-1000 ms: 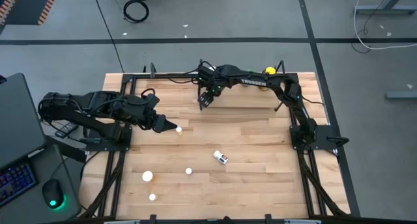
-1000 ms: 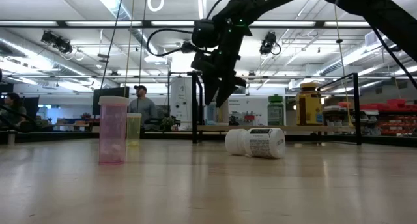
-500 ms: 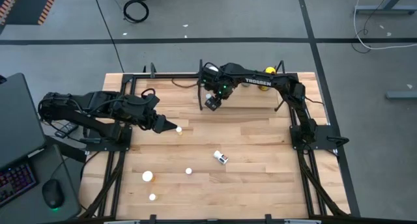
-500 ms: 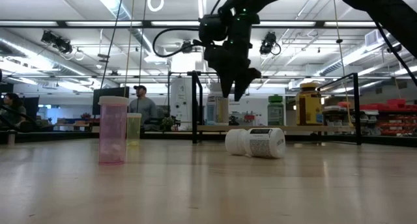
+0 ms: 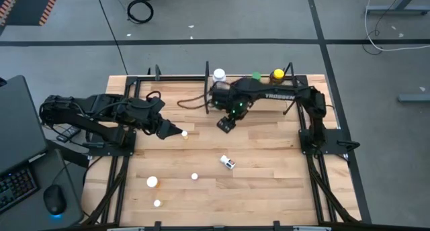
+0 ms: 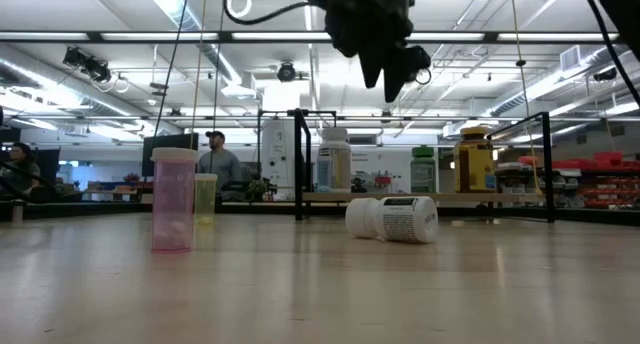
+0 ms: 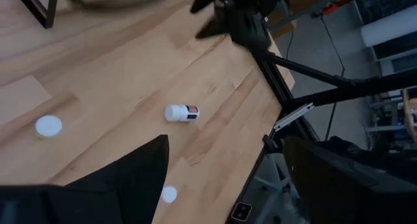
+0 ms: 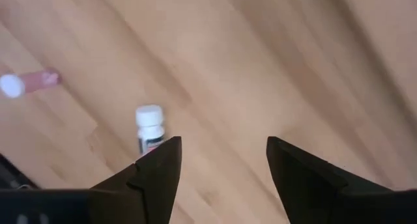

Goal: Pick and place medicine bottles onto shelf by color
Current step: Put the small white bottle pill bottle on the shelf

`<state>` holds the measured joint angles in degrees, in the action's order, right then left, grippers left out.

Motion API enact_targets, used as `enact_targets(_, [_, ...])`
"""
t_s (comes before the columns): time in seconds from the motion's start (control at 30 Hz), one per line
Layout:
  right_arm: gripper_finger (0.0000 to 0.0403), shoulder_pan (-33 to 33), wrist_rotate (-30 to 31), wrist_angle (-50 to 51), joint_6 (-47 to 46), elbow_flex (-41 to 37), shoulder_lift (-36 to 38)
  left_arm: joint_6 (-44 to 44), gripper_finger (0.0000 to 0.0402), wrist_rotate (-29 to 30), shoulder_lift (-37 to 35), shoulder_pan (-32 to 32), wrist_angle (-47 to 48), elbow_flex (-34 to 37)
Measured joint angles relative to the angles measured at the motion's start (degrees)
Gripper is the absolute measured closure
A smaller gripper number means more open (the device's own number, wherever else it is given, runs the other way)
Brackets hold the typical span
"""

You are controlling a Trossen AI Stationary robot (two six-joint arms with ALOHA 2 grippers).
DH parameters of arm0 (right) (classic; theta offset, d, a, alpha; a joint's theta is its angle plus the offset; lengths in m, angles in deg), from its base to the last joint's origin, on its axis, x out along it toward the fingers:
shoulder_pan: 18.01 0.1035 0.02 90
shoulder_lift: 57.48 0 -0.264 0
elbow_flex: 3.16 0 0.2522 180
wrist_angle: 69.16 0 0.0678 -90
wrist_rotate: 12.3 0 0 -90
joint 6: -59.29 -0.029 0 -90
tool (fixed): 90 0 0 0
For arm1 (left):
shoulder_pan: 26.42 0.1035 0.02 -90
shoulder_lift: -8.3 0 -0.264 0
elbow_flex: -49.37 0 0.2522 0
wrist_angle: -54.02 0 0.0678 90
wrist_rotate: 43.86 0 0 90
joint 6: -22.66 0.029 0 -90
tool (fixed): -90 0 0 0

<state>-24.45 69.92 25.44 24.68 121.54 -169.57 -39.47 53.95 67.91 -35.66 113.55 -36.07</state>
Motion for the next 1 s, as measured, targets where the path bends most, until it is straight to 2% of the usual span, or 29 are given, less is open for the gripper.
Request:
enact_targets(0.2, [0.0169, 7.1, -0.5, -5.7, -7.4, 0.0, -3.5, 3.9, 0.0095, -4.4, 0.0, 0.0, 1.0, 0.0])
enact_targets(0.4, [0.0169, 11.4, -1.6, -10.3, -12.6, 0.0, -9.0, 4.3, 0.0095, -6.1, 0.0, 0.0, 3.8, 0.0])
enact_targets(0.63, [0.0169, 13.6, -6.5, -13.4, -13.3, 0.0, -15.8, 4.9, 0.0095, -9.7, 0.0, 0.0, 3.9, 0.0])
enact_targets(1.0, [0.0169, 13.5, -6.0, -14.8, -12.6, 0.0, -19.0, 4.4, 0.0095, -13.2, 0.0, -0.3, 4.2, 0.0])
